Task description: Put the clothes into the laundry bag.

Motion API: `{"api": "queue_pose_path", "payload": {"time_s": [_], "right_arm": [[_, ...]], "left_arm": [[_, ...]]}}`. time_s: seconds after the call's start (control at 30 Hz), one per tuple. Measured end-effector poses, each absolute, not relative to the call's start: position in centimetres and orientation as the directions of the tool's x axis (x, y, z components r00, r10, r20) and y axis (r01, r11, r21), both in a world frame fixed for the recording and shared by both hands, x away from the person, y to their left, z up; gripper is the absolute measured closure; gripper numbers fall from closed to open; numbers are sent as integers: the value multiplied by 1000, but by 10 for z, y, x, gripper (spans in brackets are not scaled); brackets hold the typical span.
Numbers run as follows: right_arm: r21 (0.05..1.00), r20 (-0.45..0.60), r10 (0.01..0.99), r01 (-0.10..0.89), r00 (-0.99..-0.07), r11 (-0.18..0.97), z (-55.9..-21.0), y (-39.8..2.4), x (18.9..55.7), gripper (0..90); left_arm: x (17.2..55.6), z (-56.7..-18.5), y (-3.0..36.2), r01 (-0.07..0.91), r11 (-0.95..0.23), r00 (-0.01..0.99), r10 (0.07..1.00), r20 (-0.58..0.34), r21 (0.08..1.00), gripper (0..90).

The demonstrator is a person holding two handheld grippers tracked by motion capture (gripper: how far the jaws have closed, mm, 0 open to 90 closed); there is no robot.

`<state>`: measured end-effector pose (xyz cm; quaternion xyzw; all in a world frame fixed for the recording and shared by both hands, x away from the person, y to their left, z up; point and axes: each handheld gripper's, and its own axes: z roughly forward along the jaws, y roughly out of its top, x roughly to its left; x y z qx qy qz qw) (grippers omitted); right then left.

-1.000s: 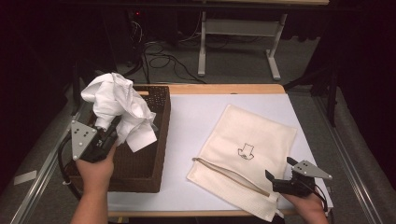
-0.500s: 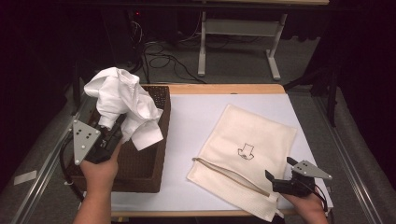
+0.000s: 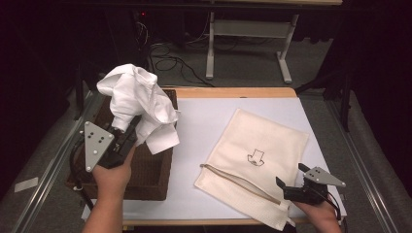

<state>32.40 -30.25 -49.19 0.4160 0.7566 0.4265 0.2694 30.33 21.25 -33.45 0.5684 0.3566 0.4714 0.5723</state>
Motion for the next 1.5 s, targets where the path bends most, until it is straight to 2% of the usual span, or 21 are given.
{"api": "queue_pose_path", "payload": {"time_s": [0.57, 1.0, 1.5], "right_arm": [[872, -53, 859, 396, -510, 289, -491, -302, 323, 39], [875, -51, 858, 391, -511, 285, -490, -303, 323, 39], [874, -53, 857, 392, -513, 288, -491, -302, 323, 44]], "left_arm": [[308, -313, 168, -183, -76, 389, 910, 143, 980, 759], [312, -325, 130, -152, -35, 481, 870, 105, 988, 757], [287, -349, 131, -127, -24, 514, 853, 86, 992, 753]]}}
